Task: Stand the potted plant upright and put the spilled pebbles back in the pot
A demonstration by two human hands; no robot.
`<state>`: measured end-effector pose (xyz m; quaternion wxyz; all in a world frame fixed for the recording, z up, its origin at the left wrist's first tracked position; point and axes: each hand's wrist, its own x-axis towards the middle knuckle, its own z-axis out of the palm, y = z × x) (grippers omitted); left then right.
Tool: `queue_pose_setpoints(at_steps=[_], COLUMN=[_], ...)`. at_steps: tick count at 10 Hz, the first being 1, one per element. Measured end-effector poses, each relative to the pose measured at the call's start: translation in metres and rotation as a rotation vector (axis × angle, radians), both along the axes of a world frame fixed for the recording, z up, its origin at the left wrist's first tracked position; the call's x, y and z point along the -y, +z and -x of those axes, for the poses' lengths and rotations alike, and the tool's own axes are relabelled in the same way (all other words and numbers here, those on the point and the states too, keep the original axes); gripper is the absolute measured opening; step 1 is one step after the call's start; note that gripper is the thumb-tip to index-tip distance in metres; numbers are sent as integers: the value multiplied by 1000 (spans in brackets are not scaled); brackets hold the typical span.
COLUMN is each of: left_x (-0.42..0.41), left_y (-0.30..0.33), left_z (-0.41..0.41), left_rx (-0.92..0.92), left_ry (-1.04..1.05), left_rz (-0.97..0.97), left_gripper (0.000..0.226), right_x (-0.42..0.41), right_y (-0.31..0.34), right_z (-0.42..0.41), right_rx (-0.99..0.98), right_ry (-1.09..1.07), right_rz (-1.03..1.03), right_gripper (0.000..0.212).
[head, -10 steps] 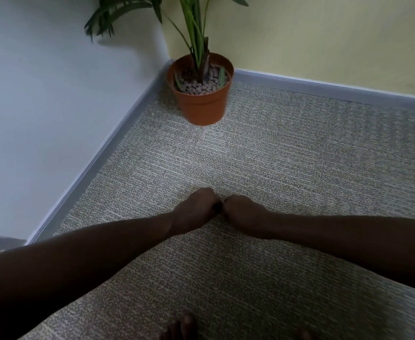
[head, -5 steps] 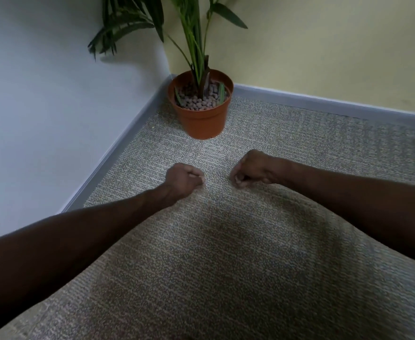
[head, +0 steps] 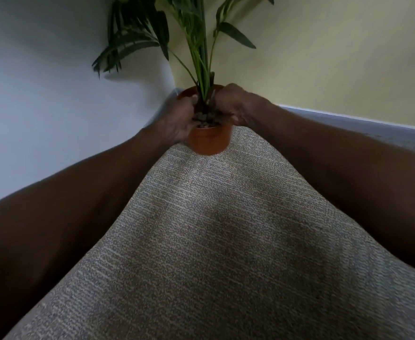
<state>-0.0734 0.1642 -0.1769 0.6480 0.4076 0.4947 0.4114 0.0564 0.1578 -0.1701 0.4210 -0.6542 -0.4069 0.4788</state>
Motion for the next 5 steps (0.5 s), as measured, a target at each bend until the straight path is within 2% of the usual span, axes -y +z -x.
queue_pose_setpoints(at_steps=[1,2,3,4,5], left_x=[10,13,22,39,61], left_y=[-6,-15,-19,-18,-22], left_z=[1,7,15,18,19], left_rx=[-8,-188,-474,-813,-1155], left_ry=[-23,59,-28,-125,-450], left_rz=[-12,-122,-234,-511,-698], left_gripper=[17,12,16,27,50], right_x=[4,18,34,61,83], right_y=[-16,-27,-36,-33,-42], right_z=[-6,-16,-21,-23,-25], right_rx=[61,151,435,777,1008], right_ry=[-55,-108,-50,159,315], right_rz=[-46,-68,-108,-225,-285], right_gripper=[27,23,29,33,51])
